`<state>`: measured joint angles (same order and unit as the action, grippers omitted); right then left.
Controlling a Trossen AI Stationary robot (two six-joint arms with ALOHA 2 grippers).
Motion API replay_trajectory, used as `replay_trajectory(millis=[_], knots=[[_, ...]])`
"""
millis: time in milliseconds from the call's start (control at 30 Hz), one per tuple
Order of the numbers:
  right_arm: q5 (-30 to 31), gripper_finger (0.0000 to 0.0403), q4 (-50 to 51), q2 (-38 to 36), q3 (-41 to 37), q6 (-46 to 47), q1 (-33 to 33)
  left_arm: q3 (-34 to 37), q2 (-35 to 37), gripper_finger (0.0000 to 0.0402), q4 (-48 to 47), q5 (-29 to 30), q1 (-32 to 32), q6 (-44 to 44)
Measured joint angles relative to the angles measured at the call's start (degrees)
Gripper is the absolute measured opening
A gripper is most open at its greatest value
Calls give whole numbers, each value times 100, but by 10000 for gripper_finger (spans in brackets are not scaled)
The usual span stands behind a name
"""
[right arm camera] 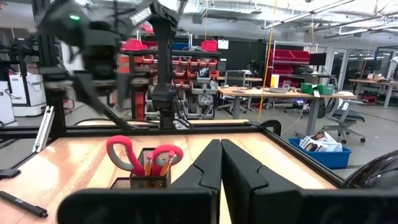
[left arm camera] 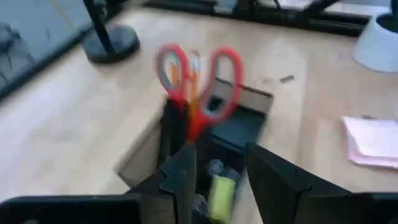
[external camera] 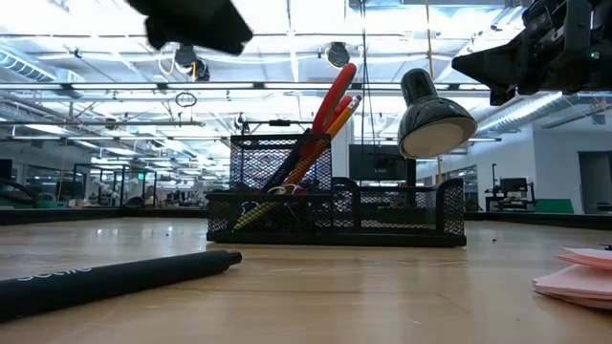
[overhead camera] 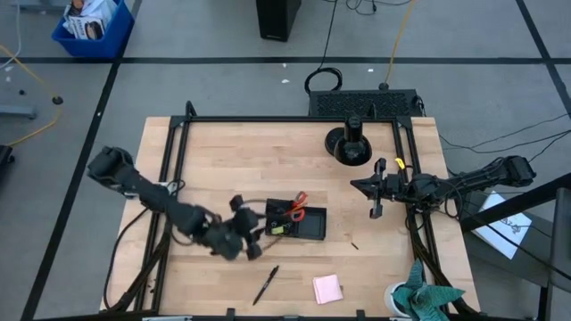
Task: Pick and place office supplies into organizer
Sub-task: Put the black pen into the black desk organizer
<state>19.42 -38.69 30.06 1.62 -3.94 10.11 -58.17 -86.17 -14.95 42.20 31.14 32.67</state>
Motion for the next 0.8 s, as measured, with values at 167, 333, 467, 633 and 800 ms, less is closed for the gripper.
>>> replay_trajectory(millis=[167, 333, 467, 633, 800], knots=[[-2, 2, 43, 42, 0, 23, 0, -746, -921, 143, -873, -222, 439, 1431], [-7, 2, -27, 37, 1, 169, 0, -1667, -2002, 143, -1622, -903, 543, 2418], [-22, 2, -26, 49, 0, 176, 0, -2395, -2655, 143, -1939, -1437, 543, 2628], [-24, 2, -12, 57, -1, 275, 0, -3111, -3068, 143, -2405, -2006, 521, 2771], [-25, 2, -8, 81, 0, 323, 0, -3225, -3220, 145, -2730, -2475, 498, 2984]])
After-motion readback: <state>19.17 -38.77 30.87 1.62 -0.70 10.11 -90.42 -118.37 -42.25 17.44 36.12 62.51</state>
